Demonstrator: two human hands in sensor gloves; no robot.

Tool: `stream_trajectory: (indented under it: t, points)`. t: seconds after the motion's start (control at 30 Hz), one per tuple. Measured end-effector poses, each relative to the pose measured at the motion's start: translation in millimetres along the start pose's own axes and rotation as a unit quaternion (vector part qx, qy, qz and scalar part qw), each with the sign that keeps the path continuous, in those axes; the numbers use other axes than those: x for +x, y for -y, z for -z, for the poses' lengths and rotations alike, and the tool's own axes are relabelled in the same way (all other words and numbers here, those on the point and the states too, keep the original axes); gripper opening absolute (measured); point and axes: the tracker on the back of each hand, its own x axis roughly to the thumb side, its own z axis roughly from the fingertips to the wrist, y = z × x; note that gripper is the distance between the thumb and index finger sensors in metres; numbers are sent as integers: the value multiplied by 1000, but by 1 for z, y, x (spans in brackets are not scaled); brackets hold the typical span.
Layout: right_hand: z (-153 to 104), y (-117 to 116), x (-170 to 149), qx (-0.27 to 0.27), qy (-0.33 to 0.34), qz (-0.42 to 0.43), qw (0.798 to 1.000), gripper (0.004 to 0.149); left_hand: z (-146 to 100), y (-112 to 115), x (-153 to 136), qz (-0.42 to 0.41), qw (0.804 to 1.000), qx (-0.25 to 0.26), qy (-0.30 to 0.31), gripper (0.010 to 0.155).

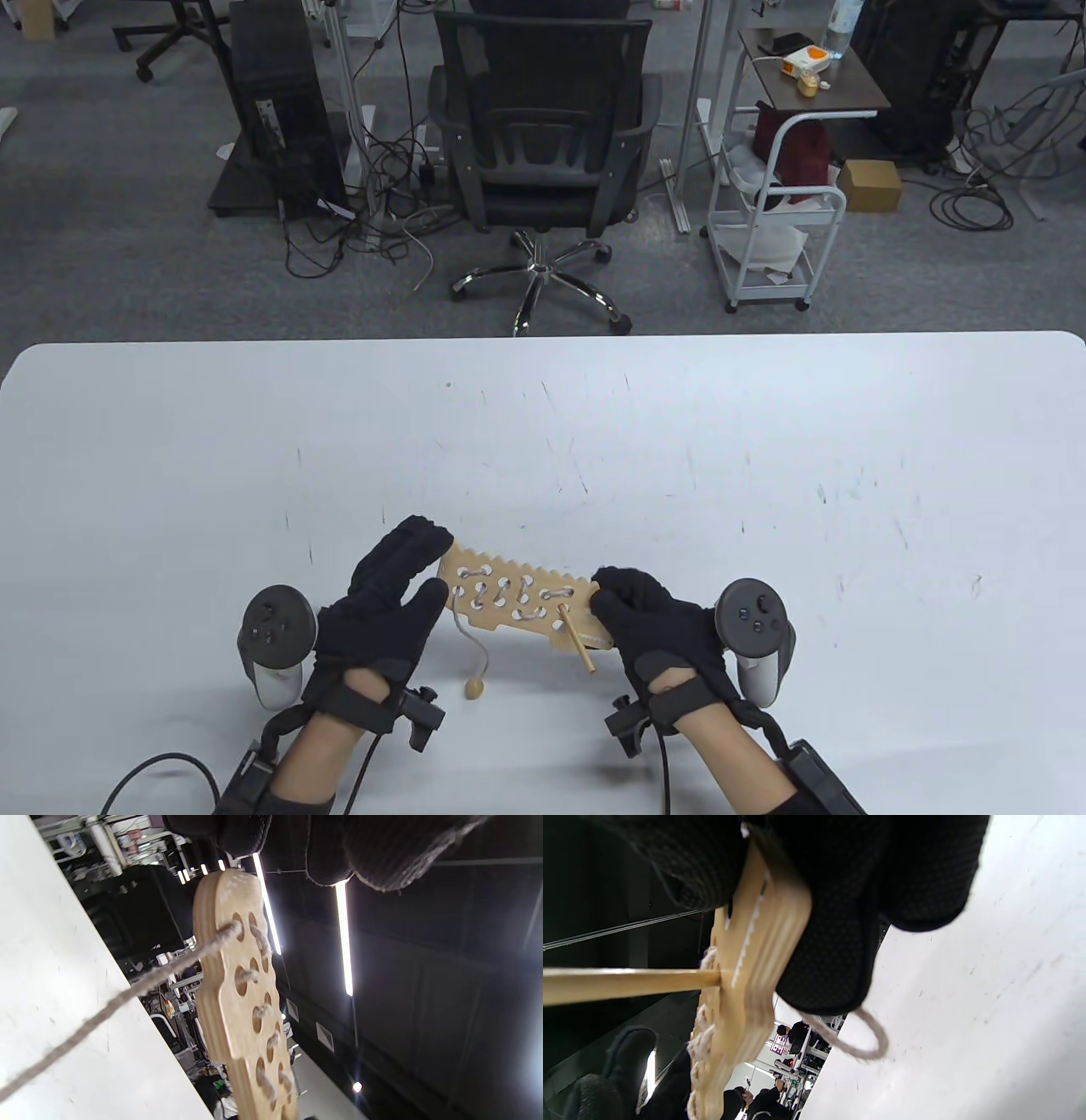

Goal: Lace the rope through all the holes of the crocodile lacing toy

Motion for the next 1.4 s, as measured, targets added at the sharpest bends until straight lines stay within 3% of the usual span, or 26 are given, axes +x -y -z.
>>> stream_trajectory:
  t: [0.3,0.7,0.93,1.4]
  points:
    - [-2,-7,1,-1,-1,-16,1000,47,-4,23,20,180,980,-47,64,57]
    - [-7,-21,2,25,-8,-18,999,48,-10,63,34,312,934,-126,118,56]
    - [-11,-27,6,40,-2,-4,999,49,-11,70,36,320,930,-133,123,49]
    - [-9,-21,4,39,-18,-11,999,49,-10,62,34,287,943,-110,125,45]
